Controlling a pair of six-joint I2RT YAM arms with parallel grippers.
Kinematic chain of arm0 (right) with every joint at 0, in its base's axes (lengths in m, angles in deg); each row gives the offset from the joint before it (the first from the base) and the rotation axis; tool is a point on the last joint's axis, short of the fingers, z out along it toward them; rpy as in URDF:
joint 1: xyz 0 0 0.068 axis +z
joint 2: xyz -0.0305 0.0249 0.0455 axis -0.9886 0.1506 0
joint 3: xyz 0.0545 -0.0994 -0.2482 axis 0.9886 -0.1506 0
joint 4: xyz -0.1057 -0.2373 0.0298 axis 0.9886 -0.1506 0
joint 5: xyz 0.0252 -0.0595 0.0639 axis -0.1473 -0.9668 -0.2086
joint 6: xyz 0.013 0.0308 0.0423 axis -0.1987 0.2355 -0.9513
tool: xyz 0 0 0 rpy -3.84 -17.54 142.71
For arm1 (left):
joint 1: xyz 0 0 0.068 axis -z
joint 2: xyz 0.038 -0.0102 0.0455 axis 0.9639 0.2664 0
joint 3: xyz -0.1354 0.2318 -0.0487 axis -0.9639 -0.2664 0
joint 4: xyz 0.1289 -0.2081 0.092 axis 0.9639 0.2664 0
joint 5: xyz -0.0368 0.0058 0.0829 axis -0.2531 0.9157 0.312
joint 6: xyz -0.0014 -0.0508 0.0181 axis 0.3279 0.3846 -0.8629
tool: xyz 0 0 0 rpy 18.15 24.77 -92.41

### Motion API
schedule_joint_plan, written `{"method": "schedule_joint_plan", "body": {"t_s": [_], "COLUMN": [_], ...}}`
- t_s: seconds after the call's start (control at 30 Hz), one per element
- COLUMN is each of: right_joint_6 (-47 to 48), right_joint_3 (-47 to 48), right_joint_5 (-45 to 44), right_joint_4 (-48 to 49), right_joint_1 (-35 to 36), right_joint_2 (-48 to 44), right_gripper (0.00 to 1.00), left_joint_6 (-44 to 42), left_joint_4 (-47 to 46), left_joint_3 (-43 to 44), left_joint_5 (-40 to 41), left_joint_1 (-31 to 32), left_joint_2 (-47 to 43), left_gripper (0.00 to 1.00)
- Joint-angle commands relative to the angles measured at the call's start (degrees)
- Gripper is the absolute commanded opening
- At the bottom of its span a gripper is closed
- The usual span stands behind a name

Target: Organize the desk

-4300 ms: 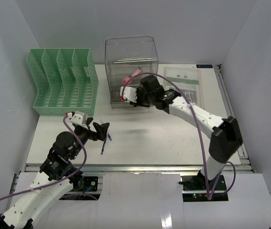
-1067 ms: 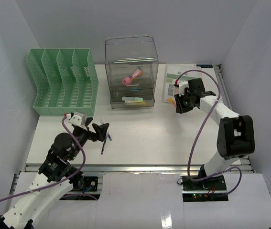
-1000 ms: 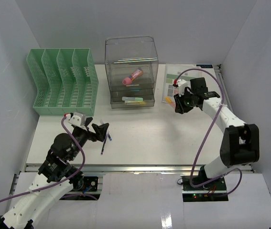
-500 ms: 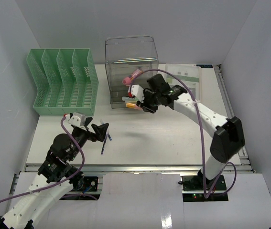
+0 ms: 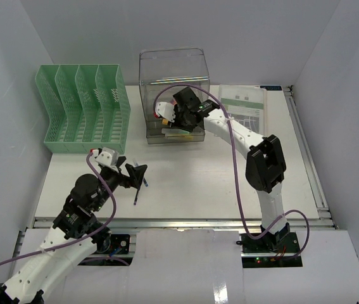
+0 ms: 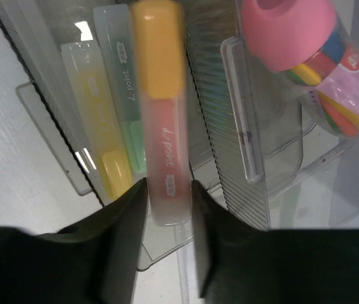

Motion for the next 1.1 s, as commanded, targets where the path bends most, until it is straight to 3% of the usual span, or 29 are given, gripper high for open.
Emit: {"method": "schedule_joint_plan", "body": {"t_s": [0.0, 0.1, 0.2, 0.37, 0.43, 0.6, 0.73, 0.93, 1.07], "right_joint_6": [-1.0, -2.8, -3.4, 3.2, 8.4, 16.7, 19.9, 16.3, 13.1], "right_joint_3": [0.7, -1.8, -5.0, -14.1, -18.8, -35.7, -46.1, -60.8, -65.0], "right_joint_5": [-2.2, 0.7, 4.6, 22.7, 32.2, 48.1, 56.9, 67.0, 70.8], "right_joint_4": [2.3, 2.3, 1.7, -5.1, -7.3, -7.3, -6.4, 3.1, 7.4], "right_joint_1": [0.2, 0.1, 0.0, -1.5, -3.2, -11.2, -20.0, -33.3, -38.5], "right_joint_2": [-1.0, -4.1, -8.2, -19.5, -23.8, -39.3, -47.8, -61.6, -68.1], "right_gripper": [0.57, 0.66, 0.66, 0.6, 0.53, 0.49, 0.48, 0.49, 0.53], "left_joint_6": [-0.2, -0.9, -2.0, -4.1, -5.1, -10.4, -18.1, -34.0, -42.6], "left_joint_4": [0.4, 0.1, -0.6, -2.9, -3.9, -5.5, -3.0, 3.0, 3.8], "left_joint_3": [1.6, 1.3, 1.4, 1.6, 1.9, 5.2, 13.7, 27.5, 33.9], "left_joint_5": [-1.6, -4.3, -10.7, -23.6, -29.4, -35.6, -37.9, -40.1, -35.4], "left_joint_1": [-0.1, -0.1, -0.1, -0.1, -0.2, -0.2, -0.2, -0.1, -0.2], "left_joint_2": [0.3, 0.8, 2.9, 10.9, 16.3, 28.8, 42.7, 61.2, 70.1], "left_gripper": [0.98, 0.95, 0.86, 0.7, 0.66, 0.68, 0.68, 0.68, 0.68]}}
